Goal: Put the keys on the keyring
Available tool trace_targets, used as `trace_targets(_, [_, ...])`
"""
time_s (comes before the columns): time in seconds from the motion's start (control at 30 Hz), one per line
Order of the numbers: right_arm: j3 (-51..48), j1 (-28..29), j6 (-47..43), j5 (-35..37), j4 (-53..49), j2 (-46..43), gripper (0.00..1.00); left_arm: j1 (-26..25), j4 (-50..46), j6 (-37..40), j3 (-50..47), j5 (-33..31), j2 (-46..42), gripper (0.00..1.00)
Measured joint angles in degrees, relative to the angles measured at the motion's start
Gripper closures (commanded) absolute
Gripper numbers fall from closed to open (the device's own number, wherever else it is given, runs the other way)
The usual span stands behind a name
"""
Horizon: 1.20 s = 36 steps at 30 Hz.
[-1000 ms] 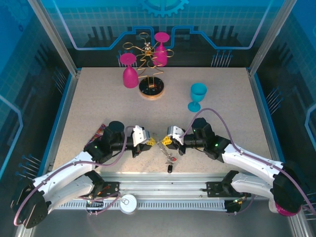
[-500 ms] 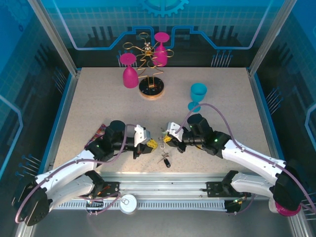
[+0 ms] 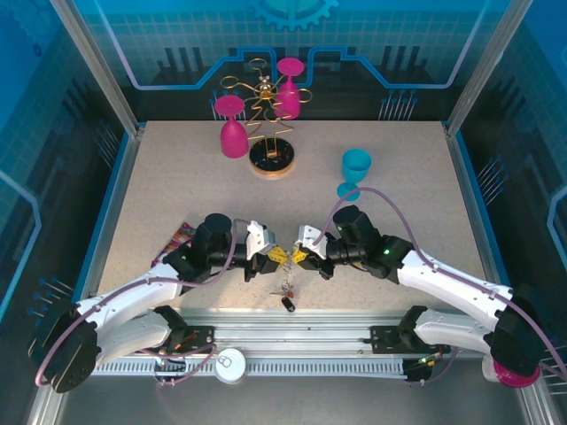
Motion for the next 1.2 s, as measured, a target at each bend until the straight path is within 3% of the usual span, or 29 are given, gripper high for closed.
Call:
trace_targets(0.1, [0.0, -0.02, -0.07, -0.74, 0.0, -0.02, 1.0, 0.0, -0.24, 0.11, 0.0, -0.17, -0.76, 0.77])
trace_targets(0.5, [-0.7, -0.02, 0.68, -4.09, 2.54, -0.02, 1.0, 0.02, -0.26, 0.02, 0.0, 1.79, -0.68, 0.74])
trace_targets(0.93, [-2.49, -0.09, 3.96, -4.85, 7.54, 0.0, 1.0, 0.24, -0.59, -0.22, 0.0, 3.08, 0.28, 0.99])
trace_targets(1.07, [-3.23, -0.13, 4.2, -4.83, 8.44, 0.0, 1.0, 0.22, -1.27, 0.02, 0.0, 3.08, 0.28, 1.0])
trace_targets(1.17, [-3.45, -0.2, 4.83, -4.11, 8.66, 0.0, 0.65, 0.22, -1.81, -0.02, 0.04, 2.82, 0.26, 1.0])
trace_targets(1.2, [-3.48, -0.37, 5.05, -3.43, 8.74, -0.04, 0.6, 0.24, -2.32, -0.26, 0.07, 2.32, 0.15, 1.0])
